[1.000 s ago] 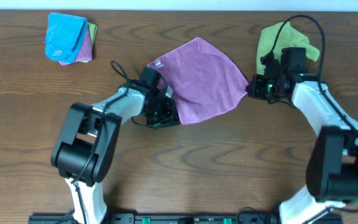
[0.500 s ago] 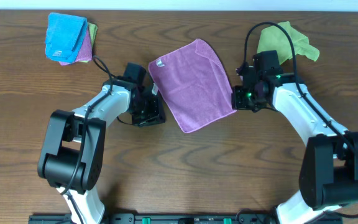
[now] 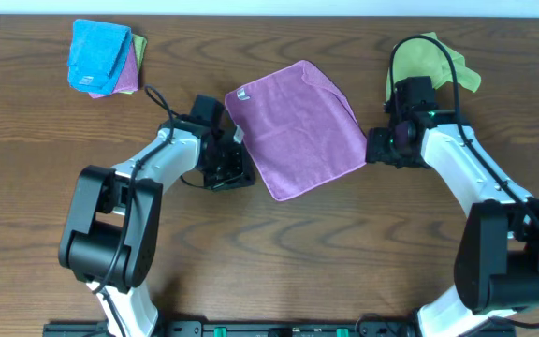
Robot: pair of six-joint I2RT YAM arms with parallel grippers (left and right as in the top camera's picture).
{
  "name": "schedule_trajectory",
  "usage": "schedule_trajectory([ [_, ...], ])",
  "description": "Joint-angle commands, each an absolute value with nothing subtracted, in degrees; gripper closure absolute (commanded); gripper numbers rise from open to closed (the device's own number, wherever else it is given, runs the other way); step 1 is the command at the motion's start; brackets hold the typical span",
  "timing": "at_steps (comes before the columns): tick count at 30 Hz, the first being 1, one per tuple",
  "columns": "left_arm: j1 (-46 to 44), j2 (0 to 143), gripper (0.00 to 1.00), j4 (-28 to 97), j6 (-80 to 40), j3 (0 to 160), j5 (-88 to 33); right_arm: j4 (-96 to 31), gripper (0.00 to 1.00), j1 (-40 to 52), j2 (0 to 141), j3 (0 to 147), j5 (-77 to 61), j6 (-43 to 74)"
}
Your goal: Fold the cloth
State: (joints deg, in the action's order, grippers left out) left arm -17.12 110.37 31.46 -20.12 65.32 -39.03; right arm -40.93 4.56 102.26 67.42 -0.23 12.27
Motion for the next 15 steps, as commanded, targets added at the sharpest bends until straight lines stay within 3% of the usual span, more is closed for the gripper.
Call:
schedule_trajectory([
  [1,-18.3,109.0,0.94,30.3,-18.6,64.9,-43.2,-41.4,0.39,4.5,101.7,67.5,2.0,13.3],
  [2,-18.5,108.8,0.94,29.8,-18.6,64.9,-43.4,-41.5,0.45,4.5,101.5,67.5,2.0,13.3],
  [4,-19.4,107.6,0.94,28.6,-18.4,64.9,-43.3,-41.3,0.76,4.5,100.9,67.5,2.0,13.3],
  [5,-19.7,106.7,0.94,27.9,-17.8,64.9,-43.2,-41.1,0.99,4.5,100.5,67.5,2.0,13.3],
  [15,-30.0,104.5,0.94,26.7,-15.4,64.9,-18.4,-36.1,0.98,6.1,98.0,67.5,2.0,8.4],
])
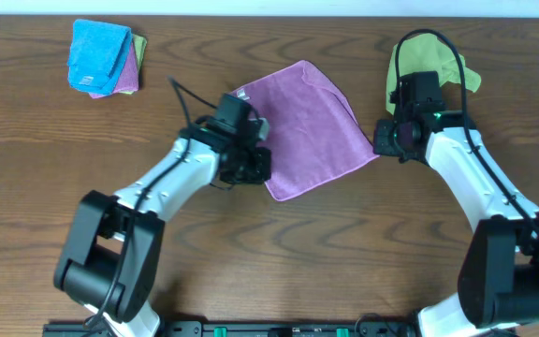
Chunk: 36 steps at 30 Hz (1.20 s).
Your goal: Fold the cloth
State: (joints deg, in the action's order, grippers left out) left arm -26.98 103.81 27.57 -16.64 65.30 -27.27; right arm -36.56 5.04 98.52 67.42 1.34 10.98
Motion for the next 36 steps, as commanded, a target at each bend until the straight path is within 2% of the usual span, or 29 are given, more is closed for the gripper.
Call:
schedule_trajectory([
  [1,-31.3,104.7,0.94,25.9,-15.6,64.9,-15.9,-35.5,0.99,6.3,98.2,67.5,1.9,8.0],
  [7,-36.9,105.7,0.94,20.8,-18.5,64.9,-3.4,-34.2,0.98,6.5,100.8,67.5,0.4,6.3],
  [23,-37.5,112.8,0.94,18.9,-22.3,64.9,-3.0,-35.6,0.99,6.0,100.8,67.5,0.1,6.6],
  [29,-37.5,112.8,0.94,25.5,-16.4,64.9,-2.7,-35.5,0.99,3.1,98.6,67.5,0.6,6.6],
  [36,-37.1,112.8,0.94,35.4,-10.5,64.9,13.6,-37.1,0.99,0.8,95.7,67.5,-1.1,5.0],
])
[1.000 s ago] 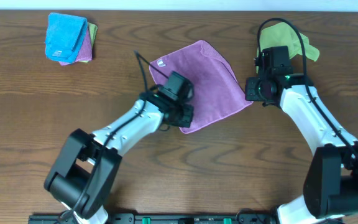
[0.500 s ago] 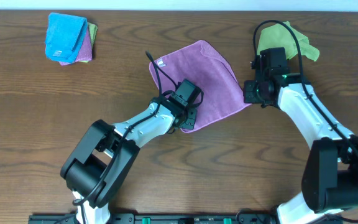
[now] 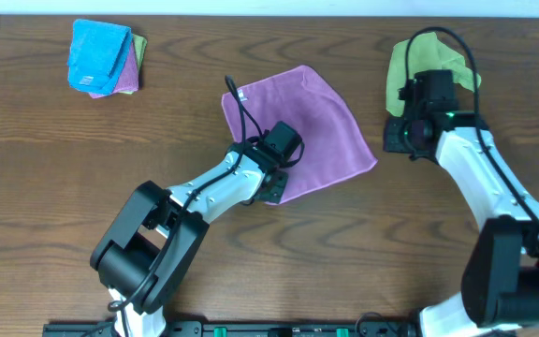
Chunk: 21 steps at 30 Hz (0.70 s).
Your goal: Fold the cloth
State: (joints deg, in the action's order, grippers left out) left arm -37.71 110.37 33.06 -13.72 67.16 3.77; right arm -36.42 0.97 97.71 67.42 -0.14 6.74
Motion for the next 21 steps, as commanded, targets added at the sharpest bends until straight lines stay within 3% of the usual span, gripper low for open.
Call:
schedule_trajectory([
  [1,-36.8,112.8,0.95,35.7,-10.3,64.9,14.5,-37.6,0.99,0.8,95.6,67.5,-1.1,4.5],
  [11,-31.2,112.7,0.94,37.4,-6.2,64.9,23.0,-41.2,0.99,1.5,95.6,67.5,-2.1,1.9],
  [21,-28.3,112.7,0.94,37.9,-6.9,65.3,10.0,-39.4,0.99,5.8,95.6,67.5,-4.0,1.6],
])
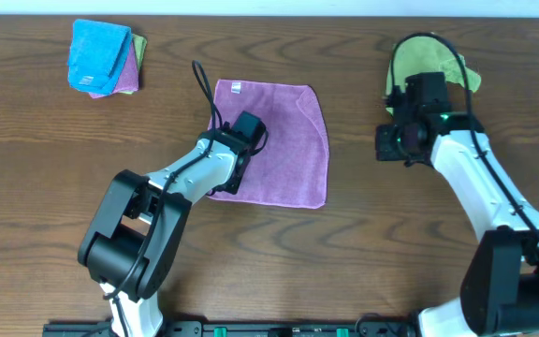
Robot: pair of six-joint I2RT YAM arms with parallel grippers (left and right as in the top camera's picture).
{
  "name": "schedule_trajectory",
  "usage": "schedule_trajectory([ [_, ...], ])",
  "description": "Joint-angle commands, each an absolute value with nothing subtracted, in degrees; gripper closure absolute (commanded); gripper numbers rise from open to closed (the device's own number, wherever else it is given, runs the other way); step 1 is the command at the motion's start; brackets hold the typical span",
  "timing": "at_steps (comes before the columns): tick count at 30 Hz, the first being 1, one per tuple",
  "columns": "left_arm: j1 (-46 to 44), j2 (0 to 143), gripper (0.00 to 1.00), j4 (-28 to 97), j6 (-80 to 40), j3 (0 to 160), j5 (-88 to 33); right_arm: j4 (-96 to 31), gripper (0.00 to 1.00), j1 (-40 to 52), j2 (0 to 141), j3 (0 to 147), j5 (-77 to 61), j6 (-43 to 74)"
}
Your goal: Fold the cloth
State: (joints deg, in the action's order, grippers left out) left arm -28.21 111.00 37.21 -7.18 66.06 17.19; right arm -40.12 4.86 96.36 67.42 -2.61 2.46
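The purple cloth [284, 140] lies flat and unfolded in the middle of the table, its edges roughly square to the table and a small white tag at its top left corner. My left gripper [225, 183] sits at the cloth's lower left corner and looks shut on that corner, though the wrist hides the fingers. My right gripper [387, 146] hovers to the right of the cloth, apart from it, with nothing in it.
A stack of folded cloths [101, 58], blue on top, lies at the far left back. A green cloth [438, 51] lies crumpled at the back right, partly under my right arm. The table's back edge runs along the top.
The left gripper moved left and drew the cloth's near corner with it. The cloth turned from a diamond to lying square and now sits further left. The right gripper shifted slightly left.
At first the cloth lay as a diamond, with the left gripper at its left side and the right gripper at its right corner. The left gripper then reached the near corner while the right drew back. Now the cloth lies square and further left.
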Motion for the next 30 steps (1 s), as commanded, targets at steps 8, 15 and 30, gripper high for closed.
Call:
schedule_trajectory([
  [8,-28.4,112.7,0.94,39.8,-12.3,65.5,2.5,-26.2,0.98,7.9,97.6,67.5,-18.6,1.7],
  [15,-28.4,112.7,0.94,39.0,-13.3,65.5,1.9,-9.5,0.99,12.5,106.8,68.4,-21.1,8.6],
  [30,-28.4,112.7,0.94,38.7,-13.3,65.5,-0.1,-10.5,0.99,15.9,122.6,87.5,-26.9,10.3],
])
